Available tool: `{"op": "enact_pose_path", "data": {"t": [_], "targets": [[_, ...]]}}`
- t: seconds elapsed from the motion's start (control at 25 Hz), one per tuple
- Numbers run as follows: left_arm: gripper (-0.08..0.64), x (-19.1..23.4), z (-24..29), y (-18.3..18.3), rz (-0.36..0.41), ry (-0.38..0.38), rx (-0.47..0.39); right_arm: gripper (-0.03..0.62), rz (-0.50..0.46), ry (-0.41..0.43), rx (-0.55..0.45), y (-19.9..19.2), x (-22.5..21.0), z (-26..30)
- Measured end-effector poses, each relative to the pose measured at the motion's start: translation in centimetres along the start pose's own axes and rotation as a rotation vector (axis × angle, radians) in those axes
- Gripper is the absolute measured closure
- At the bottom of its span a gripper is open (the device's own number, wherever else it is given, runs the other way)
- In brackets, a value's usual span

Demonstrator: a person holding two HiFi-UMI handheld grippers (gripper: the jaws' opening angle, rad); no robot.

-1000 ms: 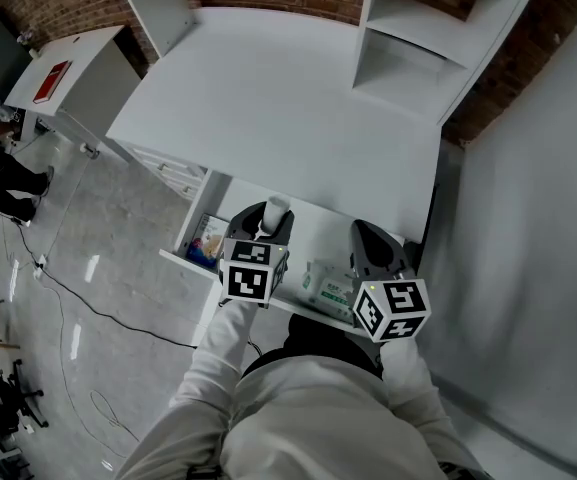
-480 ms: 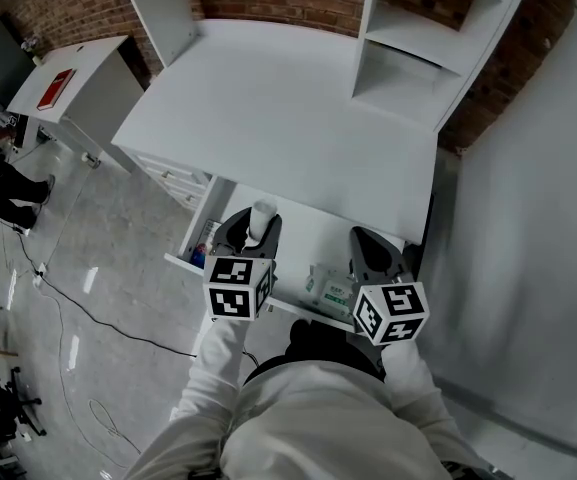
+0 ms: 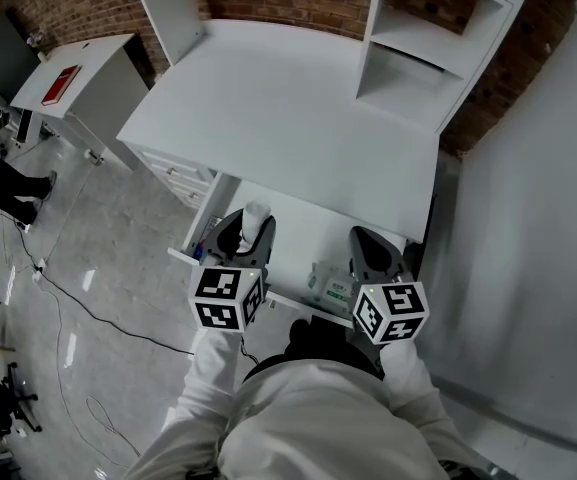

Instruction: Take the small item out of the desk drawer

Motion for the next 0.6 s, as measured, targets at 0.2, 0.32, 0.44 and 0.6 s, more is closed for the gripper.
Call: {"op": "enact_pose_path", "data": {"t": [0.2, 0.32, 0.44, 0.6], "targets": [[0.365, 0.3, -1.0, 0.6, -0.009, 0.007, -0.029, 0.565, -0.004, -0.015, -0.012, 0.3, -0.1, -0.4], [0.364, 0.5, -1.5, 0.8, -0.012, 0.012, -0.04, 0.566, -0.012, -0.018, -0.011, 0.4, 0.0, -0.6], [0.364, 0.6, -1.8, 0.9, -0.016, 0.016, -0.049, 0.565, -0.039, -0.021, -0.002, 0.4, 0.0, -0.7], [0.364, 0.8, -2.2, 1.0, -0.018, 0.022, -0.055, 0.566, -0.041, -0.017, -0.006, 0.5, 0.1, -0.8]]}}
Point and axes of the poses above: the fingertips, and each gripper's own axes: z forward along the fingers, x to its left, y out of its top, the point moved 1 cm from there along -z, backward along the fingers, and after that the axes turned 4 degrees about -x, right-handed, at the moved point
